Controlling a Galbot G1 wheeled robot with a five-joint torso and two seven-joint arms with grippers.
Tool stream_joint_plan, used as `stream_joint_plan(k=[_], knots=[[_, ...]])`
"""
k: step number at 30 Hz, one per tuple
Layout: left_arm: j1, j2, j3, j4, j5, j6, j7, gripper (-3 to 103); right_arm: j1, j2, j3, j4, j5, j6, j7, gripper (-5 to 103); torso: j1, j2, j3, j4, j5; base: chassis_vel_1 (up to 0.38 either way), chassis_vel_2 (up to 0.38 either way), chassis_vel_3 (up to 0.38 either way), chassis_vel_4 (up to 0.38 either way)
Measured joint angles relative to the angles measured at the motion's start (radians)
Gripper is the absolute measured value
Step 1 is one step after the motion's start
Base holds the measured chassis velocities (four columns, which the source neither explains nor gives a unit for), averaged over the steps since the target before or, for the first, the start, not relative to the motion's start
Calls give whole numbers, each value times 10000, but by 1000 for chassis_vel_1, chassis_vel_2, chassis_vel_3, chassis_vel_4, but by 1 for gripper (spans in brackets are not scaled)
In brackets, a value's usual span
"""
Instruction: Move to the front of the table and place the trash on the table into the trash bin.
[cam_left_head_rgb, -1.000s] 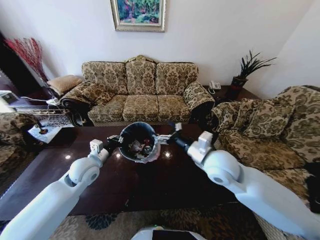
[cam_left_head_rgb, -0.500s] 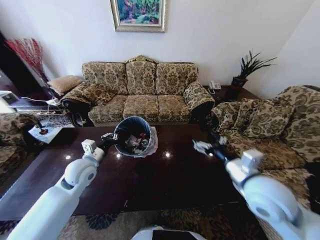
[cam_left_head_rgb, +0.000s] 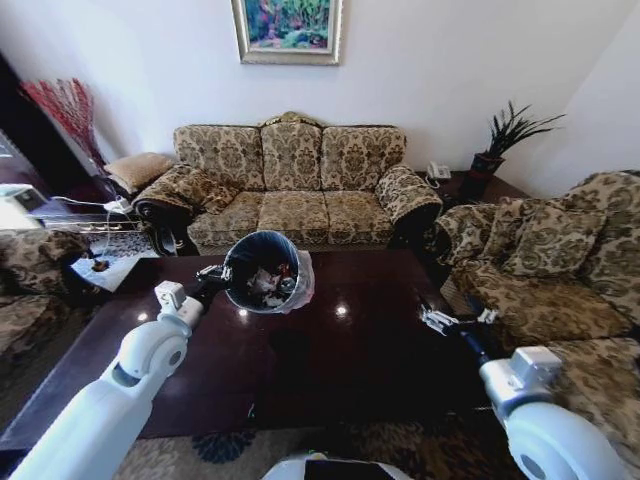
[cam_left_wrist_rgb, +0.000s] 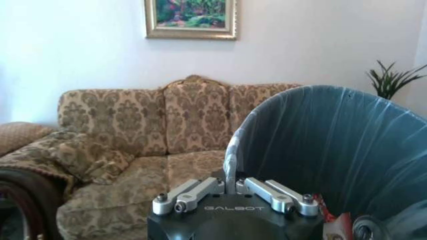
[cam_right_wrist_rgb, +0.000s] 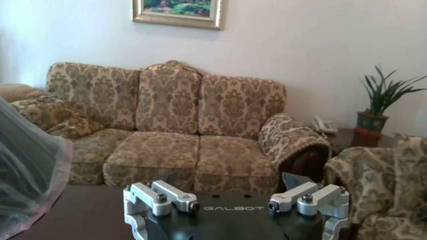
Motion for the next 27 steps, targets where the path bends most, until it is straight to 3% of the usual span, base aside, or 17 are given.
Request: stream_joint_plan(k=[10,16,24,27], knots=[[497,-189,-416,-192,100,-42,-18,3,161,282,-764,-12,-523,147,-228,100,0,0,0,-1,-5,349,343,-350,-344],[600,-261,-462,-307,146,-64,-77,3,201,301,-856,-17,-522,591,-263,100,-1,0,0,2,-7,333,334,-322,-286],[612,-301,-324,-384,186,-52,-341,3,230,397,-963,-76,-604,697,-282,100,-54,-107,-59,3,-9,123,99,-73,-102],[684,-313,-349,-416,207,-49,-343,3,275,446,-1075,-136,-689,718,-299,100,-111,-237,-125,-2,21,-18,-22,49,67]])
